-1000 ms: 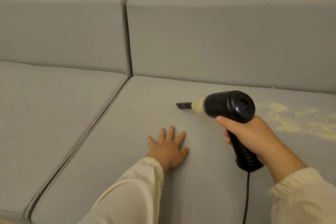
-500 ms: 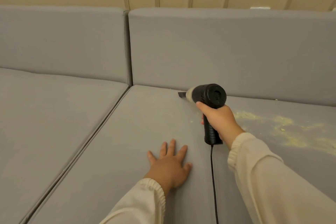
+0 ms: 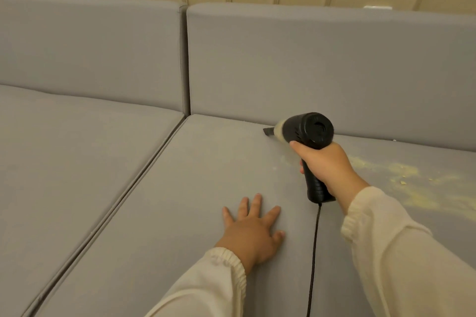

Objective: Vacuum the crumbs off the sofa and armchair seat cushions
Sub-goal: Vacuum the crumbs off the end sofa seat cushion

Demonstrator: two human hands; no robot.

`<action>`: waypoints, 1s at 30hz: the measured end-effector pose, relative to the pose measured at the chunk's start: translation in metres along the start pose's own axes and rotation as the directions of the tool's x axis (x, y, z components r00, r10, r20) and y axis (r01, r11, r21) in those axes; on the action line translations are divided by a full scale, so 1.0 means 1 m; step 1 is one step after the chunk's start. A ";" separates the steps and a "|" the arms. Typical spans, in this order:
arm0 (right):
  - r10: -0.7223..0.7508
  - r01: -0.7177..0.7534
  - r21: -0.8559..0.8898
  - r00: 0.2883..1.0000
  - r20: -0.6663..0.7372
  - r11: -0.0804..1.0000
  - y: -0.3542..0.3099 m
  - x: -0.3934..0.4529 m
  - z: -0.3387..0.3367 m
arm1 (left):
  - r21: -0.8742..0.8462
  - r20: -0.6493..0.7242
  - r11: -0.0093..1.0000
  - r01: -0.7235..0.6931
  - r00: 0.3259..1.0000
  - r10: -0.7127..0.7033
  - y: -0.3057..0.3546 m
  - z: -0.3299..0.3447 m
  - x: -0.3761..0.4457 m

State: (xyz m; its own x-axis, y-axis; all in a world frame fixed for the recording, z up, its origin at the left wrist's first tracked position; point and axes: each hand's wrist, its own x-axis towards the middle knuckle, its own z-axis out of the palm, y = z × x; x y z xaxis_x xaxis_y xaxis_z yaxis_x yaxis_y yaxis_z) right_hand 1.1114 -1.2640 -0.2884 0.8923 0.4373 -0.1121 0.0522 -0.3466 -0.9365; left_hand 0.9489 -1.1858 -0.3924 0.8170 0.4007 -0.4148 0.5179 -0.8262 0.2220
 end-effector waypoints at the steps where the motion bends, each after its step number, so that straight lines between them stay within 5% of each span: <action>1: 0.001 -0.002 -0.016 1.000 -0.020 1.000 0.006 -0.009 -0.011 | 0.008 0.002 1.000 -0.015 1.000 0.015 0.004 0.000 0.000; 16: 0.130 -0.129 0.078 0.992 -0.007 0.989 0.037 -0.141 -0.073 | 0.088 0.012 0.995 -0.048 0.999 0.047 0.027 0.006 -0.004; 22: 0.107 -0.105 -0.045 0.993 0.041 0.993 0.035 -0.150 -0.078 | 0.109 0.015 0.993 -0.049 0.999 0.047 0.025 0.007 -0.002; 30: 0.061 -0.061 0.021 0.998 0.010 0.998 0.037 -0.128 -0.044 | 0.109 0.024 0.994 -0.022 1.000 0.019 0.024 0.002 -0.003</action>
State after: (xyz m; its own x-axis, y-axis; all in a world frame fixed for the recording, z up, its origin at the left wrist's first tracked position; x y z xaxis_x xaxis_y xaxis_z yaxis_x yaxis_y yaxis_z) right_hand 1.0189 -1.3691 -0.2944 0.8895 0.4233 -0.1723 -0.0119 -0.3553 -0.9347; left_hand 0.9589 -1.2077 -0.3878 0.8205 0.3751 -0.4314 0.4691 -0.8730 0.1331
